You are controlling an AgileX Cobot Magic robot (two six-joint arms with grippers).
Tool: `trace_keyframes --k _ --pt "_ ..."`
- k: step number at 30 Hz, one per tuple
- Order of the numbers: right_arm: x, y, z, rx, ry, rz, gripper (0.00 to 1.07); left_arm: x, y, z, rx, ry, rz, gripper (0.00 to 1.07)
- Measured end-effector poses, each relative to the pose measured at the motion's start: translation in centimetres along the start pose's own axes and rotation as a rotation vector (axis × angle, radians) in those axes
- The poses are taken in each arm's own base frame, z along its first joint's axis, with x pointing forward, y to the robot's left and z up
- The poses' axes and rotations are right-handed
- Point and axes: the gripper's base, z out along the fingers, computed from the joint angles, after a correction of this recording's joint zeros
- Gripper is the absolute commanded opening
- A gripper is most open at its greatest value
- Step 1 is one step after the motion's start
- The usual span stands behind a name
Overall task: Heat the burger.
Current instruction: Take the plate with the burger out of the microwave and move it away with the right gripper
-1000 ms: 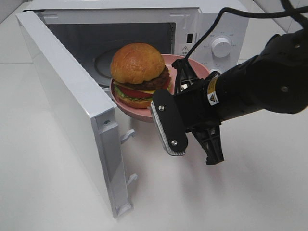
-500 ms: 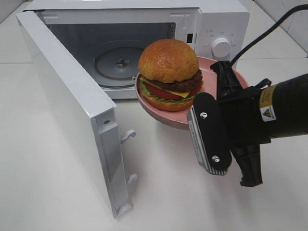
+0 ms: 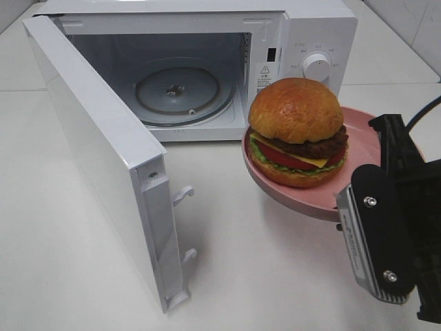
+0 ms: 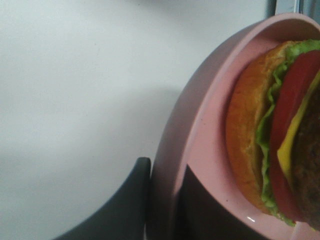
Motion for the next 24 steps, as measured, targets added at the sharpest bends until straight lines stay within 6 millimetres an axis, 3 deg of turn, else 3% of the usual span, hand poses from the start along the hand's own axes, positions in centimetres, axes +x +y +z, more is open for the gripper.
trace_keyframes --k 10,24 --pt "1.7 0.5 -2.1 0.028 0.121 0.144 0.00 0.0 0.0 0.0 0.000 0.000 0.000 0.98" --pt "3.3 0.9 -2.7 0.057 0.288 0.422 0.00 0.0 0.0 0.0 0.000 0.000 0.000 0.98"
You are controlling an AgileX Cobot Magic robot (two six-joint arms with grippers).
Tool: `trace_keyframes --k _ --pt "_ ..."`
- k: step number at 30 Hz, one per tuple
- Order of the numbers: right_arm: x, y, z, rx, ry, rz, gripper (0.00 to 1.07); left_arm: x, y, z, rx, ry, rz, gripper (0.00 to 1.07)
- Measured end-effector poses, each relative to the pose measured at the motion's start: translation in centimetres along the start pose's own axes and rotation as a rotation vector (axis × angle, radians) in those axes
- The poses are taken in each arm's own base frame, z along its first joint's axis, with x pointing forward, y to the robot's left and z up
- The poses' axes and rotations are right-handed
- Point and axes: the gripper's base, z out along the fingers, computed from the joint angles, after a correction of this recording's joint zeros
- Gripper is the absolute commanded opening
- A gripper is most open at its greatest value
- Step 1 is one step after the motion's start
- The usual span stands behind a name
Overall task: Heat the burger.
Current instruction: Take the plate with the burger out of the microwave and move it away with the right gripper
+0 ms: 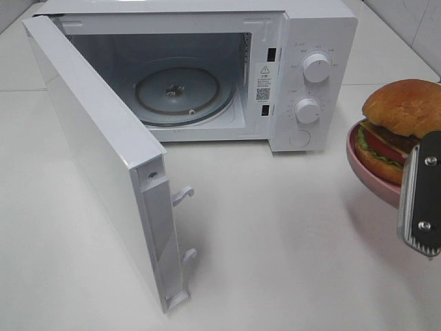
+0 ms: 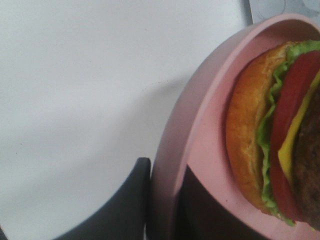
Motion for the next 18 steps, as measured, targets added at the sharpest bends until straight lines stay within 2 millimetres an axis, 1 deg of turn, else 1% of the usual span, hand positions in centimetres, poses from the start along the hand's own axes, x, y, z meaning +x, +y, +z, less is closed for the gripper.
trace_keyframes --k 1,2,3,4,5,7,8,15,18 --pt "0.14 -0.07 0.00 0.008 0.015 0.043 0.00 0.00 0.00 0.00 0.000 0.000 0.000 0.98" --pt "0.14 -0.07 0.00 0.008 0.015 0.043 0.00 0.00 0.00 0.00 0.000 0.000 0.000 0.98" --pt "0.27 -0.08 0.00 0.011 0.029 0.099 0.00 0.00 0.00 0.00 0.000 0.000 0.000 0.98" --pt "0.27 -0.08 0.00 0.011 0.029 0.099 0.00 0.00 0.00 0.00 0.000 0.000 0.000 0.98" --pt "0.40 -0.05 -0.01 0.009 0.043 0.149 0.00 0.00 0.00 0.00 0.000 0.000 0.000 0.98" --pt "0.44 -0.04 -0.01 0.009 0.048 0.174 0.00 0.00 0.00 0.00 0.000 0.000 0.000 0.98" --pt "0.49 -0.04 -0.01 0.010 0.053 0.214 0.00 0.00 0.00 0.00 0.000 0.000 0.000 0.98" --pt "0.51 -0.22 0.06 0.032 0.059 0.277 0.00 0.00 0.00 0.00 0.000 0.000 0.000 0.98" --pt "0.53 -0.36 0.51 0.052 0.097 0.327 0.00 0.02 0.00 0.02 0.000 0.001 0.000 0.98"
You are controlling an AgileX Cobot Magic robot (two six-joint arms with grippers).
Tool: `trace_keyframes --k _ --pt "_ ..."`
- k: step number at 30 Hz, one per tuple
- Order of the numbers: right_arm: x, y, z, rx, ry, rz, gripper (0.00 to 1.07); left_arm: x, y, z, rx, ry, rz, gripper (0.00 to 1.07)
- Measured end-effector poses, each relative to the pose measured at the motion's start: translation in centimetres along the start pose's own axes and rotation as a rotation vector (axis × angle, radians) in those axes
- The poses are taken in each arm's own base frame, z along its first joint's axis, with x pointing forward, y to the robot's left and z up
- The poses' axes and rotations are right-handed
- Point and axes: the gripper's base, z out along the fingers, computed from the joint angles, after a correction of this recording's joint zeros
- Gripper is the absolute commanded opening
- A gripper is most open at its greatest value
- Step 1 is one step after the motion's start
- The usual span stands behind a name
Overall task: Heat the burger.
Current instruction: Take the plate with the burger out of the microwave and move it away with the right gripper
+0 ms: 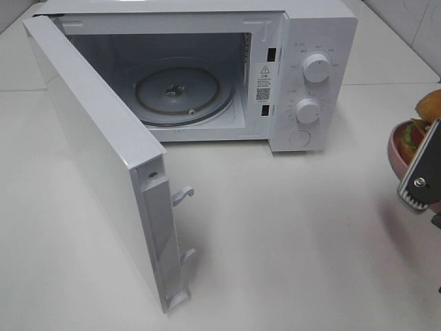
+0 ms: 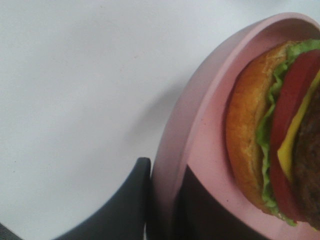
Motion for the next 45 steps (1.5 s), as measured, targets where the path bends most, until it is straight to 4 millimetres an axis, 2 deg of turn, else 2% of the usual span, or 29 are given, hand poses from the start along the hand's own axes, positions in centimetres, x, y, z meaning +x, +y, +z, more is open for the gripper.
trace_keyframes --k 6,20,23,31,34,38,45 --pt "0.3 0.1 1.9 0.079 0.203 0.224 0.00 0.0 0.0 0.0 0.000 0.000 0.000 0.98" --pt "-0.2 1.7 6.1 0.143 0.398 0.411 0.00 0.0 0.0 0.0 0.000 0.000 0.000 0.98" --pt "-0.2 1.8 6.4 0.148 0.400 0.428 0.00 0.0 0.0 0.0 0.000 0.000 0.000 0.98" --pt "0.5 0.4 8.7 0.187 0.440 0.575 0.00 0.0 0.0 0.0 0.000 0.000 0.000 0.98" --pt "0.5 0.3 8.9 0.187 0.438 0.582 0.00 0.0 0.0 0.0 0.000 0.000 0.000 0.98" --pt "0.7 -0.5 10.6 0.198 0.457 0.617 0.00 0.0 0.0 0.0 0.000 0.000 0.000 0.98" --pt "0.0 -1.2 12.3 0.218 0.474 0.607 0.00 0.0 0.0 0.0 0.000 0.000 0.000 0.98"
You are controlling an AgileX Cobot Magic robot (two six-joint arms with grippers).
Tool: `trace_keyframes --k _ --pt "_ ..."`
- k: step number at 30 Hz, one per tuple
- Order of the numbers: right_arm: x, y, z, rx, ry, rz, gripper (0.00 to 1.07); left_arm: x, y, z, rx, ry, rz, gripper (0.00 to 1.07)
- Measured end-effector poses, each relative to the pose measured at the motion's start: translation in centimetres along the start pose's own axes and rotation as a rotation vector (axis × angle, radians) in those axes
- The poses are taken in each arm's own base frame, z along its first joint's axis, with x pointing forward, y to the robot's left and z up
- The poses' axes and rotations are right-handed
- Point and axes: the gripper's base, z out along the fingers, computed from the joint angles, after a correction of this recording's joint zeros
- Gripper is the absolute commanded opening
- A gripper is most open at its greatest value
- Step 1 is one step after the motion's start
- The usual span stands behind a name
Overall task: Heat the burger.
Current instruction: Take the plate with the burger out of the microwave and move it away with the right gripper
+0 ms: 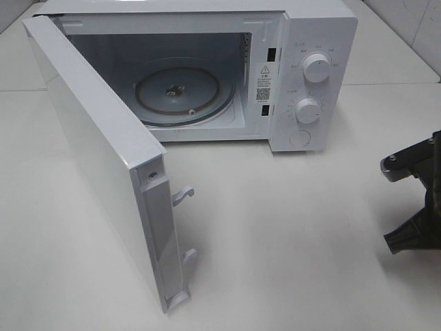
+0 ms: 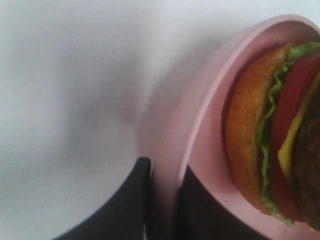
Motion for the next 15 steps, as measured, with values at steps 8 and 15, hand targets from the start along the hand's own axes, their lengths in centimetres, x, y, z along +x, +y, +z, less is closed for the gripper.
trace_keyframes --k 8,15 --pt "-1.9 1.1 1.2 0.023 -0.005 -0.027 0.01 0.0 0.0 0.0 0.000 0.000 0.000 0.98" --pt "-2.1 2.5 3.0 0.043 0.049 -0.049 0.03 0.0 0.0 0.0 0.000 0.000 0.000 0.98"
